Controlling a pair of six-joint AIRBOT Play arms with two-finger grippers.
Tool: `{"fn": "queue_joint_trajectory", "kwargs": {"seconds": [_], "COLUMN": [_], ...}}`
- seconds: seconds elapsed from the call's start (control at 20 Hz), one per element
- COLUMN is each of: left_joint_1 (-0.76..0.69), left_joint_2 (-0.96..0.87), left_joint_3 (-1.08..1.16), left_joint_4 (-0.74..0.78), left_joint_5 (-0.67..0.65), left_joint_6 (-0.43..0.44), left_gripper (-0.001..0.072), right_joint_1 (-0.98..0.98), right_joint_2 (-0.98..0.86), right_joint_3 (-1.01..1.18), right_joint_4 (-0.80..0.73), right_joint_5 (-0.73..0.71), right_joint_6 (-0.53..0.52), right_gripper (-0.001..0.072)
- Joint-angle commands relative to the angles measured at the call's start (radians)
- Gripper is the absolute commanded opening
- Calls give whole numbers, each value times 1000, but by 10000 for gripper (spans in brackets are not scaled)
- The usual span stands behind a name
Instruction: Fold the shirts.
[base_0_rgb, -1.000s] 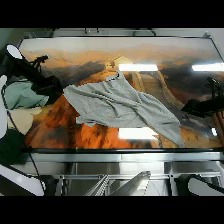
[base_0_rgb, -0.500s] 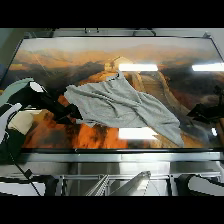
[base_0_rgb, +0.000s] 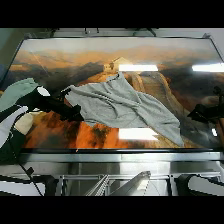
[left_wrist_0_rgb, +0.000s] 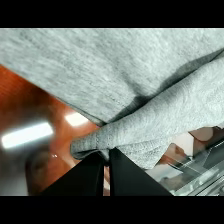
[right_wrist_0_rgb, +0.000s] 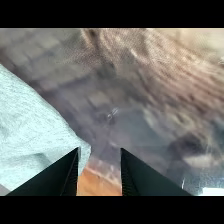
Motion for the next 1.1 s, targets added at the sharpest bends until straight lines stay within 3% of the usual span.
{"fn": "queue_joint_trajectory", "kwargs": {"seconds": [0.0, 0.1, 0.2, 0.6, 0.65, 0.8, 1.05], "left_joint_1": [32, 54, 72, 74, 74, 75, 76], "left_joint_2": [13, 40, 62, 72, 72, 73, 158], "left_joint_3": [-2, -2, -2, -2, -2, -2, 105], "left_joint_4": [16, 17, 16, 16, 16, 16, 16], "left_joint_5": [-39, -66, -72, -98, -98, -115, -361], "left_joint_6": [42, 50, 50, 57, 57, 57, 56], "left_gripper": [27, 27, 26, 27, 27, 27, 21], "right_joint_1": [-1, -1, 0, 100, 128, 175, 109], "right_joint_2": [-2, -23, -77, -248, -254, -253, -123], "right_joint_3": [0, 0, 0, 1, 1, 5, 160], "right_joint_4": [-36, -51, -27, 178, 177, 197, 393], "right_joint_5": [3, 4, 39, 116, 120, 209, 410], "right_joint_6": [-3, -3, -17, -183, -184, -271, -291], "right_gripper": [302, 309, 520, 500, 439, 17, 16]}}
